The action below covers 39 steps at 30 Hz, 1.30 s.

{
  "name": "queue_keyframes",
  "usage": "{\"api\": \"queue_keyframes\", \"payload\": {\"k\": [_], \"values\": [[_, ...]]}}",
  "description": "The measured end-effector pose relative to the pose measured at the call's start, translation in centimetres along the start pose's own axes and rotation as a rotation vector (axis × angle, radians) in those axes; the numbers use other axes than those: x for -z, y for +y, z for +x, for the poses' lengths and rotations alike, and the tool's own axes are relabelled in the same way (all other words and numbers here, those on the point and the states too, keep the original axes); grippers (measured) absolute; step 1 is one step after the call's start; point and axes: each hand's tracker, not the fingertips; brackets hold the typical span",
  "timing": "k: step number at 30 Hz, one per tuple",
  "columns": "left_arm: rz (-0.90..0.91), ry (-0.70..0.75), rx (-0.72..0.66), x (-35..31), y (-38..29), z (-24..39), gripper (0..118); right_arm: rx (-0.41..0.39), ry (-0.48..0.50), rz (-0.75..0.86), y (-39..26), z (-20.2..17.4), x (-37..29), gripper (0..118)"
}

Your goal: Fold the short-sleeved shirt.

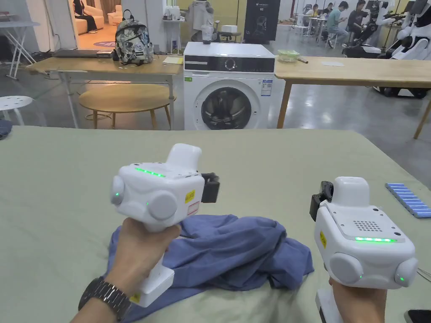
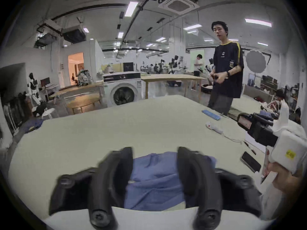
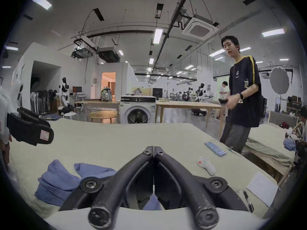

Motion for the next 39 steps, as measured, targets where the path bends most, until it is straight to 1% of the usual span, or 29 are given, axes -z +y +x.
{"api": "queue_keyframes", "payload": {"k": [1, 2, 7, 12, 15, 18, 21, 22, 23, 27, 28, 29, 30, 31, 32, 33, 34, 35, 39], "values": [[0.007, 0.044, -0.002, -0.6, -0.7, -0.7, 10, 0.001, 0.006, 0.001, 0.0, -0.4, 0.0, 0], [0.012, 0.081, -0.006, -1.1, -1.4, -1.3, 0, 0.002, 0.017, 0.002, 0.1, -0.8, 0.0, 0], [0.019, 0.218, -0.106, -3.8, -5.0, -5.0, 0, 0.004, 0.052, 0.004, 0.3, -2.6, 0.3, 0], [-0.045, 0.278, -0.221, -4.7, -7.5, -9.6, 0, 0.007, 0.084, -0.005, 0.2, -4.1, 0.9, 0], [-0.092, 0.289, -0.281, -4.2, -8.1, -12.8, 0, -0.003, 0.098, -0.018, 0.0, -4.7, 1.5, 0], [-0.143, 0.278, -0.339, -2.7, -8.0, -16.1, 0, -0.007, 0.104, -0.032, -0.2, -5.0, 2.1, 0], [-0.199, 0.271, -0.358, -0.3, -7.3, -18.5, 0, -0.011, 0.107, -0.044, -0.3, -5.2, 2.8, 0], [-0.242, 0.249, -0.371, 0.9, -7.0, -19.4, 0, -0.013, 0.108, -0.049, -0.4, -5.2, 3.1, 0], [-0.266, 0.262, -0.368, 1.9, -6.8, -19.9, 0, -0.013, 0.108, -0.054, -0.4, -5.3, 3.3, 0], [-0.398, 0.203, -0.394, 6.1, -6.3, -21.2, 0, -0.018, 0.103, -0.068, -0.6, -5.2, 4.2, 0], [-0.434, 0.207, -0.387, 7.0, -6.3, -21.3, 0, -0.020, 0.101, -0.072, -0.7, -5.1, 4.4, 0], [-0.452, 0.206, -0.384, 8.0, -6.3, -21.6, 4, -0.022, 0.099, -0.076, -0.8, -5.0, 4.6, 0], [-0.478, 0.195, -0.400, 9.0, -6.4, -21.8, 22, -0.024, 0.095, -0.080, -0.9, -4.8, 4.8, 0], [-0.506, 0.192, -0.413, 9.9, -6.4, -22.0, 64, -0.026, 0.093, -0.083, -1.0, -4.7, 5.0, 0], [-0.535, 0.192, -0.428, 10.6, -6.7, -21.9, 73, -0.029, 0.089, -0.086, -1.1, -4.5, 5.2, 0], [-0.534, 0.179, -0.444, 11.1, -6.9, -22.0, 72, -0.032, 0.085, -0.089, -1.2, -4.4, 5.4, 0], [-0.541, 0.184, -0.450, 11.8, -7.0, -22.0, 77, -0.035, 0.082, -0.092, -1.3, -4.2, 5.6, 0], [-0.546, 0.187, -0.452, 12.4, -7.3, -21.9, 80, -0.038, 0.077, -0.096, -1.4, -4.0, 5.6, 0], [-0.686, 0.227, -0.397, 14.8, -8.9, -21.5, 80, -0.046, 0.058, -0.116, -1.9, -3.3, 6.2, 0]]}}
